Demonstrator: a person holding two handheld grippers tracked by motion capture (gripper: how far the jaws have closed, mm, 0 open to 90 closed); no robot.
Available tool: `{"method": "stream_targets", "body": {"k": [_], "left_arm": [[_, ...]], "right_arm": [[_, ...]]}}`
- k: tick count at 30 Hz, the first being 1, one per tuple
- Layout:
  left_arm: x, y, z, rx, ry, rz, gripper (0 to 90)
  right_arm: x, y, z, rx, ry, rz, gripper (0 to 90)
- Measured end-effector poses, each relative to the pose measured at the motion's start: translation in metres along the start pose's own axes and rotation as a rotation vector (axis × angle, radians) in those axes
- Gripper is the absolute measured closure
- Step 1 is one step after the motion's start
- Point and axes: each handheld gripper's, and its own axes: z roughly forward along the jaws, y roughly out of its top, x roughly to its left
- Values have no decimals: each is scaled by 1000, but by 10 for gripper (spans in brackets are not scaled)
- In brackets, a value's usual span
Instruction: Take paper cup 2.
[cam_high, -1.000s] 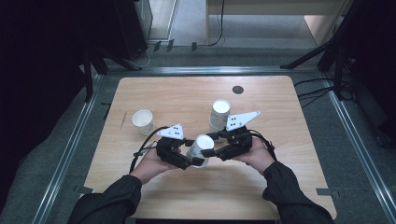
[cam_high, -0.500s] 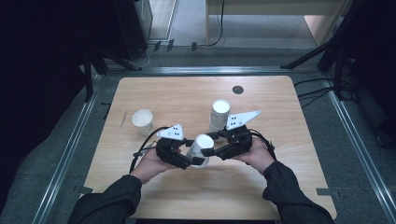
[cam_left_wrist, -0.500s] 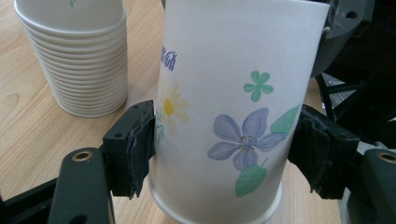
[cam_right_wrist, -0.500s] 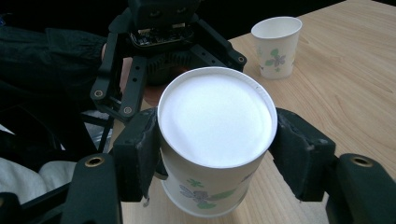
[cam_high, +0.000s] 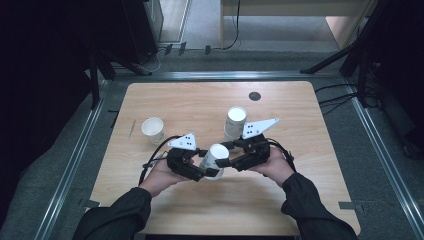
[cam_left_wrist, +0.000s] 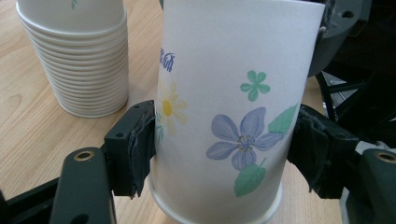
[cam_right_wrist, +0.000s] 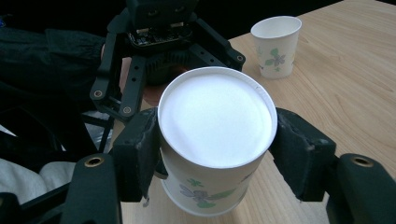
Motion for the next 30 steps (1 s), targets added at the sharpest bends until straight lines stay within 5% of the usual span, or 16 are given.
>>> {"method": "stream_targets", "body": {"k": [20,30], "left_arm": [[3,1,-6,-13,4,-15,294],[7,12,-20,86,10,20,294]], "right_arm": [[0,0,-7,-10,-15,-7,293],[2,-8,-20,26,-43,-20,279]]}}
